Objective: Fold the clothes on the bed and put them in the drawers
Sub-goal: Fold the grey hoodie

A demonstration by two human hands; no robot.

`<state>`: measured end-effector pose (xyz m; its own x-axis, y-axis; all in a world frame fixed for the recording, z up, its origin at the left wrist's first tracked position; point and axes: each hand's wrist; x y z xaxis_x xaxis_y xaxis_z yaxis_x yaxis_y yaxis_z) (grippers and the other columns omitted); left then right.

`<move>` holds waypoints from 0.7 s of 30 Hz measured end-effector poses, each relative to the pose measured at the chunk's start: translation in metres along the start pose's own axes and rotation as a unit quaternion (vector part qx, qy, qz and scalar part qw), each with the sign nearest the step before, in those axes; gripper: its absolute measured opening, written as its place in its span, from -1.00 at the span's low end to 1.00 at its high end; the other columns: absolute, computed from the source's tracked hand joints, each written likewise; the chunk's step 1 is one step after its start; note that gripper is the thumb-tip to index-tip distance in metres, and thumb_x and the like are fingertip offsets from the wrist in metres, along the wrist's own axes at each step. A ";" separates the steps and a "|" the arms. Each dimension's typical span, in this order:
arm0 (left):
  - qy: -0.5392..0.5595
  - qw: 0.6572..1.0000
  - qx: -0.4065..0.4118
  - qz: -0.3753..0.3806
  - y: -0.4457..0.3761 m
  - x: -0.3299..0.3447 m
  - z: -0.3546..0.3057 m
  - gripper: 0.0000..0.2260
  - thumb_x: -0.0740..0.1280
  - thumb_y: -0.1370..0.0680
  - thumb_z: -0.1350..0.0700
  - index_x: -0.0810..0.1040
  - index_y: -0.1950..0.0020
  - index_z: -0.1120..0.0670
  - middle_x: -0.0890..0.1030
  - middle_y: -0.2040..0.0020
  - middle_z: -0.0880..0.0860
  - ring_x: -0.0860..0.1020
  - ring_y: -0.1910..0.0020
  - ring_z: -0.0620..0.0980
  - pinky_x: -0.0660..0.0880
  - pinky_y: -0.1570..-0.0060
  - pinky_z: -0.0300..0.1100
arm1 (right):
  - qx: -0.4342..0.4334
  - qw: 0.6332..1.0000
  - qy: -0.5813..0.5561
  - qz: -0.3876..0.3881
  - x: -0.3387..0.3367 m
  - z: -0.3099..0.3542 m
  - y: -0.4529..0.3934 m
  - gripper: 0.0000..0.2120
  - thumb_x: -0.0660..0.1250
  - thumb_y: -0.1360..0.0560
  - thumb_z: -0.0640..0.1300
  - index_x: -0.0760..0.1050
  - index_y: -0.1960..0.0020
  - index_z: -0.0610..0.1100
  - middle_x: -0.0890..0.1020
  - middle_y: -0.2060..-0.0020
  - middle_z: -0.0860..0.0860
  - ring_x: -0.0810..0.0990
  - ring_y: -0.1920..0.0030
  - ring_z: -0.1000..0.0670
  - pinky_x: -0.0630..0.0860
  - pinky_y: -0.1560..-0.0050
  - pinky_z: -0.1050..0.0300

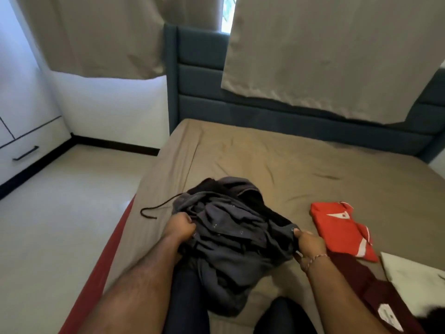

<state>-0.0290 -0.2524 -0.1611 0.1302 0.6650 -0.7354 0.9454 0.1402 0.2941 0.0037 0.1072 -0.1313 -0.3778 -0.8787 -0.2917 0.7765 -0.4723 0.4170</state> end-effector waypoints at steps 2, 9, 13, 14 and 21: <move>-0.002 1.000 -0.004 -0.002 -0.001 0.002 0.009 -0.83 0.37 -0.56 0.15 0.66 -0.10 0.17 0.69 -0.12 0.18 0.63 -0.14 0.16 0.56 -0.14 -0.06 | 0.015 1.000 -0.014 -0.002 0.005 -0.017 -0.001 -0.81 0.35 -0.62 -0.15 0.62 -0.09 -0.27 0.66 -0.02 -0.24 0.61 -0.03 -0.23 0.56 -0.27 -0.30; 0.044 0.991 -0.011 -0.124 -0.069 -0.018 -0.003 -0.82 0.33 -0.58 0.14 0.68 -0.11 0.11 0.68 -0.09 0.14 0.63 -0.10 0.19 0.54 -0.06 -0.08 | 0.023 0.992 -0.121 -0.009 0.036 -0.044 -0.009 -0.90 0.40 -0.58 -0.25 0.63 0.10 -0.26 0.70 0.03 -0.32 0.69 0.08 -0.21 0.62 -0.11 -0.16; 0.045 0.987 -0.142 -0.052 -0.118 -0.014 0.004 -0.66 0.29 -0.67 0.04 0.59 -0.29 0.26 0.61 -0.29 0.30 0.57 -0.29 0.29 0.51 -0.19 0.00 | 0.051 0.985 -0.166 -0.020 0.048 -0.052 -0.015 -0.88 0.33 -0.63 -0.25 0.61 -0.01 -0.29 0.67 -0.06 -0.36 0.65 -0.11 -0.32 0.53 -0.29 -0.36; 0.058 0.985 -0.160 -0.022 -0.125 -0.012 0.006 -0.63 0.29 -0.68 0.04 0.57 -0.33 0.30 0.59 -0.33 0.31 0.56 -0.31 0.28 0.50 -0.20 -0.02 | 0.060 0.983 -0.172 -0.021 0.049 -0.053 -0.015 -0.87 0.32 -0.64 -0.24 0.61 -0.05 -0.30 0.66 -0.08 -0.36 0.65 -0.12 -0.34 0.52 -0.30 -0.36; 0.307 0.914 -0.248 0.092 -0.135 0.001 0.012 -0.67 0.43 -0.60 0.14 0.60 -0.26 0.36 0.68 -0.12 0.34 0.66 -0.11 0.33 0.59 -0.20 0.30 | 0.097 0.978 -0.184 -0.003 0.058 -0.045 -0.027 -0.85 0.36 -0.62 -0.23 0.63 -0.08 -0.31 0.68 -0.05 -0.36 0.67 -0.08 -0.32 0.55 -0.25 -0.34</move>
<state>-0.1527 -0.2790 -0.2088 -0.0624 0.9758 -0.2096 0.6526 0.1988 0.7311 -0.0170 0.0720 -0.1980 -0.5661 -0.8241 0.0193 0.6769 -0.4513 0.5815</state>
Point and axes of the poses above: each hand's wrist, its own y-axis away from the middle knuckle, its own x-axis out of the palm, z = x × y
